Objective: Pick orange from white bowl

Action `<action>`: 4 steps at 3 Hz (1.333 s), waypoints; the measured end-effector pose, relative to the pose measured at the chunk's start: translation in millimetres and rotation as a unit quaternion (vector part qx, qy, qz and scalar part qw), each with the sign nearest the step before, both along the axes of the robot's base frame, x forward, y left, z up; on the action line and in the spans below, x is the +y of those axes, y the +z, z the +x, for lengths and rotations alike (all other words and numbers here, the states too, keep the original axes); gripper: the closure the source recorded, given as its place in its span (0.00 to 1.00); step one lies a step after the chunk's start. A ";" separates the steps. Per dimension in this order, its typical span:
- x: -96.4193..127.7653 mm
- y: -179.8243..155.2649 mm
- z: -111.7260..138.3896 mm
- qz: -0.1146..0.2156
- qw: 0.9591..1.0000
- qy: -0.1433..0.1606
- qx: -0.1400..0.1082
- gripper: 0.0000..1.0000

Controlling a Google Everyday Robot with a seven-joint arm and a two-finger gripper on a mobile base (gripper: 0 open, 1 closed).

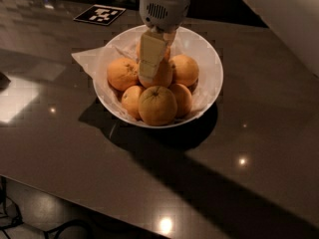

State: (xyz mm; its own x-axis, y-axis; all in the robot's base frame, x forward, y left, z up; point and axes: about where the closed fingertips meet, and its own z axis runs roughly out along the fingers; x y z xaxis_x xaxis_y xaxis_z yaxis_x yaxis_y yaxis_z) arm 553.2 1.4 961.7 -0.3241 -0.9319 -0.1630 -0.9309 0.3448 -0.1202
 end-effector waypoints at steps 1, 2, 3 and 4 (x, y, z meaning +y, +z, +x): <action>1.9 -4.1 2.5 0.002 1.000 0.000 0.007 0.23; 1.5 -8.8 4.8 0.000 1.000 -0.002 0.013 0.23; -0.4 -13.0 6.9 0.000 1.000 -0.005 0.017 0.23; -4.8 -21.0 7.6 -0.001 1.000 -0.010 0.026 0.23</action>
Offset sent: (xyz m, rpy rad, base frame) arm -0.0145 -0.0190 -0.0181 -0.0765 0.1291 -0.0128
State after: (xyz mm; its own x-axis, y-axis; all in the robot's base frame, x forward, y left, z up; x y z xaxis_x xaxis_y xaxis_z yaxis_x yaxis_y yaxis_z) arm 560.8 -3.4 940.6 -0.3499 -0.9257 -0.1437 -0.9292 0.3624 -0.0722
